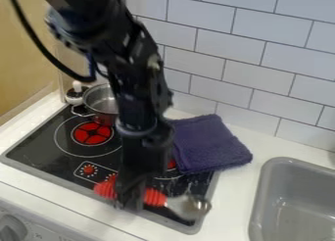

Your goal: Pick the red spoon and put it on violate kitchen cloth

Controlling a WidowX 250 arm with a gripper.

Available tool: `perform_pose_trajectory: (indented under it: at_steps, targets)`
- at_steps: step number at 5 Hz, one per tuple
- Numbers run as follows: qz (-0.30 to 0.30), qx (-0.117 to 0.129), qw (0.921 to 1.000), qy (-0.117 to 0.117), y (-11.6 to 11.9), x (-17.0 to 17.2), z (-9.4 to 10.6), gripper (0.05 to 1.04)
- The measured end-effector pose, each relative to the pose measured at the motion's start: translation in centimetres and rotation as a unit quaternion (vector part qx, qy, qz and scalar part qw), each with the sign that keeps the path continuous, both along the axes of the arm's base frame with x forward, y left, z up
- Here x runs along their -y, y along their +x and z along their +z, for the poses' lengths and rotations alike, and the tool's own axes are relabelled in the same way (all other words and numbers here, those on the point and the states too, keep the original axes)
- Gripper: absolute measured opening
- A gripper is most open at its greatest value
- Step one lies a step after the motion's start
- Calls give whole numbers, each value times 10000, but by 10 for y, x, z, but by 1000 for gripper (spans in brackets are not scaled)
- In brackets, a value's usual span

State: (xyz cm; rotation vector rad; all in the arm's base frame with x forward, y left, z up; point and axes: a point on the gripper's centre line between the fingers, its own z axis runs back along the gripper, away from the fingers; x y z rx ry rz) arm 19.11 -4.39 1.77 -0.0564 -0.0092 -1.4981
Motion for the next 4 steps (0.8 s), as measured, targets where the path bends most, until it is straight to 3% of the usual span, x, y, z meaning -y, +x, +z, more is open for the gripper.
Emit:
perform_pose_trajectory:
  at_steps: [1, 2, 3, 4]
  targets:
    - [-61, -238, 9997, -1, -9, -1, 10, 359]
    - [-79, 9, 9999, -64, 15, 4, 29, 359]
    - [-20, 402, 9988, -289, 42, 14, 46, 359]
    - [-41, 581, 9974, -417, 69, 22, 53, 359]
